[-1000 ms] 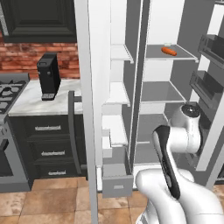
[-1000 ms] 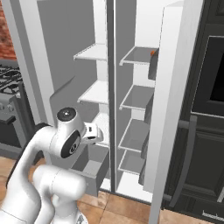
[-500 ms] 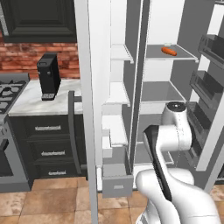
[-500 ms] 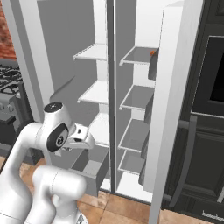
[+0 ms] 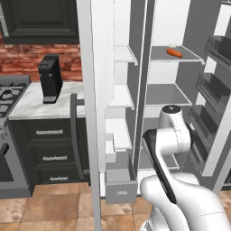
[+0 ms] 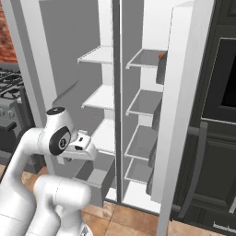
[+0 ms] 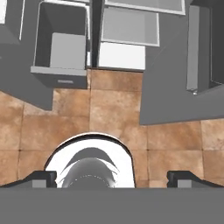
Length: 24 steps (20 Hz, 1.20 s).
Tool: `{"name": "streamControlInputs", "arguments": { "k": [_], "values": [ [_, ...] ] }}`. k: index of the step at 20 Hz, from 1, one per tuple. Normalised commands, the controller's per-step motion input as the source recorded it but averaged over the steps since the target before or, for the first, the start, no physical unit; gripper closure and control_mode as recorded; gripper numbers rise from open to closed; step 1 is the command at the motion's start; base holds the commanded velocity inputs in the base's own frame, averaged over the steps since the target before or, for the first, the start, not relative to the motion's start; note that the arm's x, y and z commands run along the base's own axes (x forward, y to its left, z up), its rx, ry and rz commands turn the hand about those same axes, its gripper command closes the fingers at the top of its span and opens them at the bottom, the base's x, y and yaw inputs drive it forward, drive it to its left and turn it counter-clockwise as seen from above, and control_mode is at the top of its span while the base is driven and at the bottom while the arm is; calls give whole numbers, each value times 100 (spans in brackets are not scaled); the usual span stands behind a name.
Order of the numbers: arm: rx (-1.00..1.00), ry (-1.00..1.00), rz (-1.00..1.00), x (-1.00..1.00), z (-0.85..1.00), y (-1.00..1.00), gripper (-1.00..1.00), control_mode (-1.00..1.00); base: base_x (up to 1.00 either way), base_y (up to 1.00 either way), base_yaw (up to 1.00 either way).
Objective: Take the lime and carrot from the fridge shelf and place them in the freezer drawer to begin freezing them.
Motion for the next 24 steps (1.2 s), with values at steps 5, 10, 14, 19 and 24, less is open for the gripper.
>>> {"name": "streamControlInputs", "arguments": {
  "k": [5,10,14,19,24],
  "values": [
    [0,0,-1,1,-3,0,-100,100,1,-53,-4],
    [0,0,0,0,0,0,-100,100,21,-64,-6],
    [0,0,0,0,0,0,-100,100,47,-16,-2],
    [0,0,0,0,0,0,-100,100,52,0,0],
    [0,0,0,0,0,0,-100,100,52,14,-8]
  ]
}}
